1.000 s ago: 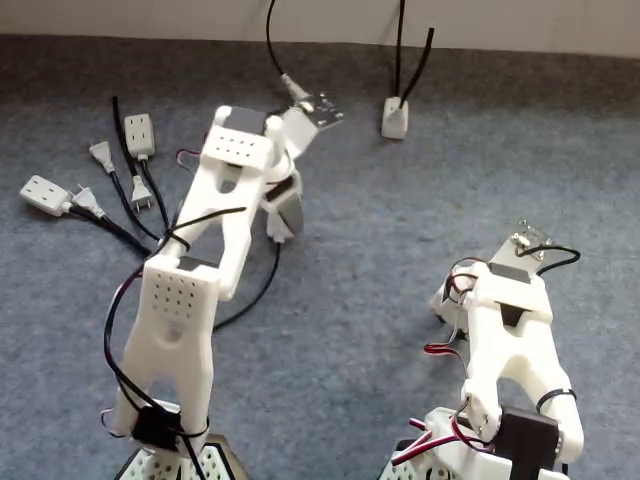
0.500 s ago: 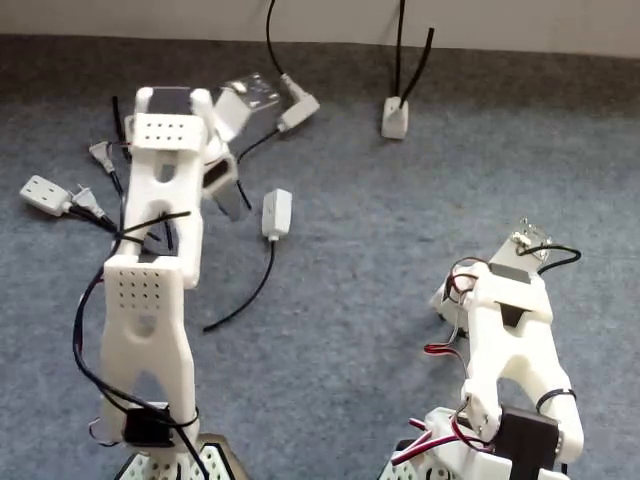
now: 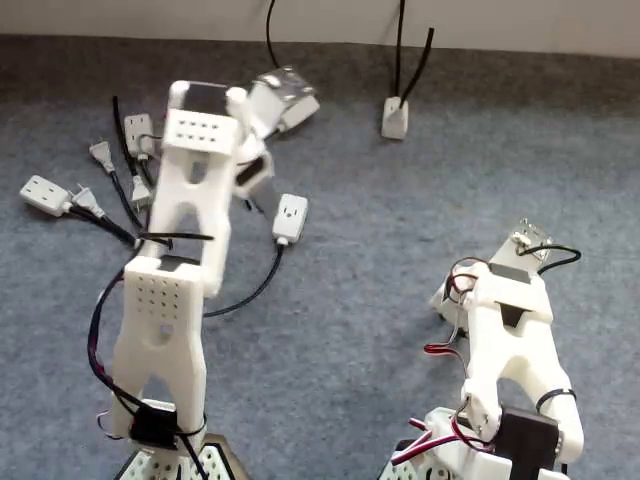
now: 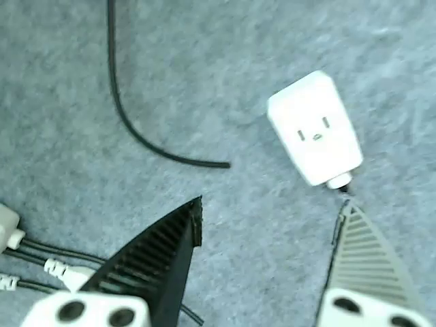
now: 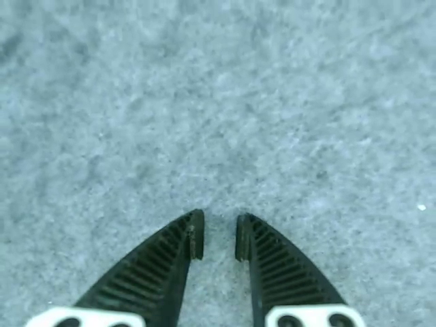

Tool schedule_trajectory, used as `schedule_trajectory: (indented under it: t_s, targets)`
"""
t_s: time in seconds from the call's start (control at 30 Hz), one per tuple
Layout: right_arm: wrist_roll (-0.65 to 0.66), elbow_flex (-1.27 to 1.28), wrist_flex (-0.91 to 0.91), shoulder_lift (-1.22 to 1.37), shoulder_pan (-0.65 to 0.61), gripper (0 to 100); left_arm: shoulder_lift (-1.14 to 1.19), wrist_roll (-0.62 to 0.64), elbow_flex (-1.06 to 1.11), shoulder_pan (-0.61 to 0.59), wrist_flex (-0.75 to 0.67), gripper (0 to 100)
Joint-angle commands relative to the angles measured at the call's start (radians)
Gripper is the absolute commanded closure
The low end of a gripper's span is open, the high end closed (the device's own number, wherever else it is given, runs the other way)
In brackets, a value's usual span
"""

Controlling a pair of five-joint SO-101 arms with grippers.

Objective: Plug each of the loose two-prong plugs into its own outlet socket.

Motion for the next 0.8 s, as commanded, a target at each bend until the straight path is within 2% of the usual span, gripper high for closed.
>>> schedule_trajectory:
  t_s: [0.0,0.2,0.5,0.63,0.77]
  targets:
    - [-0.009,-0.012,-0.025,-0.002,0.021,89.3,-0.065,0.031,-0.025,0.085,0.012,69]
    - [-0.009,-0.012,-0.025,-0.002,0.021,89.3,0.061,0.029,-0.024,0.134,0.008,69]
    - [-0.009,-0.012,-0.027,-0.002,0.021,89.3,0.262,0.032,-0.177,0.137,0.014,69]
    - [-0.009,-0.012,-0.027,-0.002,0.021,89.3,0.283,0.120,-0.228,0.157,0.015,69]
    - [-0.009,-0.012,-0.027,-0.002,0.021,89.3,0.288,0.137,-0.232,0.219,0.015,69]
